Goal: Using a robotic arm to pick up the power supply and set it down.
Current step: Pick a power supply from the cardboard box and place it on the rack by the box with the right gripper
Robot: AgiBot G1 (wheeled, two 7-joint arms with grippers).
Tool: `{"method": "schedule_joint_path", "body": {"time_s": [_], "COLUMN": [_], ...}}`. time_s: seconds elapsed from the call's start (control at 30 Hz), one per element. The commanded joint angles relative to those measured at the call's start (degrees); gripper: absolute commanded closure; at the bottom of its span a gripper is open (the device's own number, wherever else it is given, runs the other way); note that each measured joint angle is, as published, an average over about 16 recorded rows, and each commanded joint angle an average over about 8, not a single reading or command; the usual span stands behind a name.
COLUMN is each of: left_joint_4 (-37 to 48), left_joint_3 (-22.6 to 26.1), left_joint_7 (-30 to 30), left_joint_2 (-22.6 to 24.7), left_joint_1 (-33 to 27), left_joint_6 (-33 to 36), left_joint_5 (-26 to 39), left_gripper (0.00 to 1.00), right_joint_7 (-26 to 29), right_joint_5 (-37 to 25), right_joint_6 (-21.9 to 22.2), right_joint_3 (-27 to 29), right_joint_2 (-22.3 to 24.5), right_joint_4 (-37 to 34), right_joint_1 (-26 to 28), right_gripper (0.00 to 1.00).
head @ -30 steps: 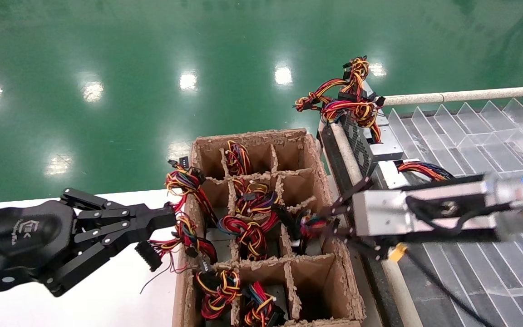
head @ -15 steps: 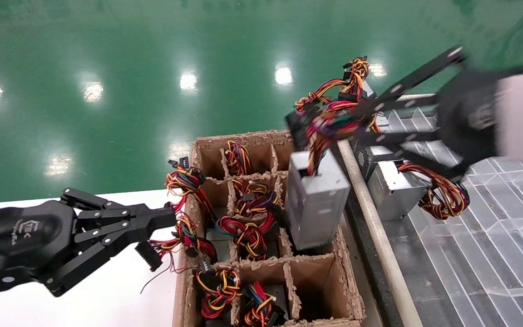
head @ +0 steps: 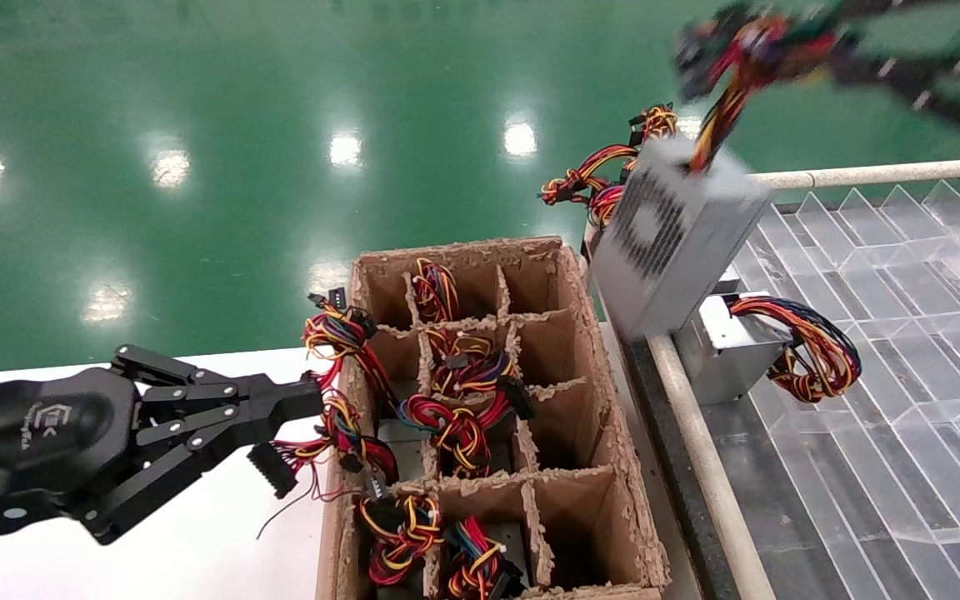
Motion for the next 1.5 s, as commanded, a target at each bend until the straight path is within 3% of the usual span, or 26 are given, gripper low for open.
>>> {"method": "schedule_joint_path", "body": {"time_s": [0.03, 0.43, 0.8, 1.03, 1.23, 1.5], "left_joint_4": [0.00, 0.00, 0.00, 0.00, 0.00, 0.00], "left_joint_3": [0.00, 0.00, 0.00, 0.00, 0.00, 0.00], "left_joint_7": [0.00, 0.00, 0.00, 0.00, 0.00, 0.00], "left_joint_2": [0.00, 0.00, 0.00, 0.00, 0.00, 0.00], "left_joint_1": [0.00, 0.00, 0.00, 0.00, 0.00, 0.00], "left_joint_6": [0.00, 0.00, 0.00, 0.00, 0.00, 0.00], "left_joint_5": [0.00, 0.00, 0.00, 0.00, 0.00, 0.00], "left_gripper": [1.00, 1.00, 1.00, 1.00, 1.00, 1.00], "right_joint_7": [-0.48, -3.60, -11.07, -14.94, -18.70, -25.66], "right_joint_5": [-1.57, -15.62, -18.39, -19.09, -20.51, -22.71], "right_joint_6": [0.75, 1.61, 4.59, 9.12, 15.48, 23.93], "right_joint_3": [0.11, -2.57, -3.81, -4.66, -5.54, -6.27], "right_joint_2": [0.48, -1.38, -3.19, -6.11, -10.78, -17.99], "right_joint_4": [-0.04, -4.36, -17.44, -23.84, -31.15, -44.33], "right_joint_1": [1.29, 10.22, 8.41, 4.24, 0.87, 1.23], "right_gripper": [1.00, 1.00, 1.00, 1.00, 1.00, 1.00]}}
